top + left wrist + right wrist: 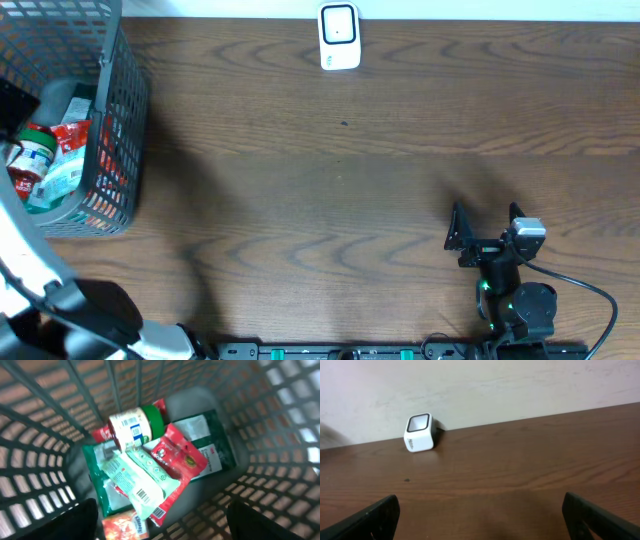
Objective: Scan the item barcode
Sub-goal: 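Move the left gripper over the basket and lower into it, then grasp the light-green wet-wipe pack with the left gripper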
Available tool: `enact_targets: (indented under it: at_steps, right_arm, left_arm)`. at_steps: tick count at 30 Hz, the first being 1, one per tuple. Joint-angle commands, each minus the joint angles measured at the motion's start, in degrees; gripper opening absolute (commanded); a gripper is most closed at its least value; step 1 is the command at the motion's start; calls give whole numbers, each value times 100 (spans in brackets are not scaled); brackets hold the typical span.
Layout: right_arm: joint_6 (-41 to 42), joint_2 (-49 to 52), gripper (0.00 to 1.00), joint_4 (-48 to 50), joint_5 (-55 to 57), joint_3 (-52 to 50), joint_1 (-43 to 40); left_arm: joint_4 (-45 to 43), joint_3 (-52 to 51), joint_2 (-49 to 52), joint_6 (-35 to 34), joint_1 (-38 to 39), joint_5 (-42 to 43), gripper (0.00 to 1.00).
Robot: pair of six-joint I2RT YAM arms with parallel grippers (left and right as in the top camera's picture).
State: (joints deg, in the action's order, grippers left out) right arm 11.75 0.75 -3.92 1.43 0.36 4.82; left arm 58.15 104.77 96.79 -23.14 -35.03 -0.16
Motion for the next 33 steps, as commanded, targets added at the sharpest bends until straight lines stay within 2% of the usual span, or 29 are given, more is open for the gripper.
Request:
enact_targets:
  at_steps: [1, 9, 24, 33]
  right_arm:
    - [22, 0, 99, -20, -2, -4, -33]
    - [22, 0, 99, -20, -2, -4, -33]
    - [22, 0, 99, -22, -4, -4, -33]
    - [22, 0, 99, -20, -2, -4, -33]
  left_arm:
    - [114, 46, 310, -662, -48, -33, 83]
    - [485, 17, 876, -704, -42, -31, 83]
    - [457, -229, 1679, -1923, -37, -31, 83]
    - [391, -229, 2286, -1993, -37, -26, 83]
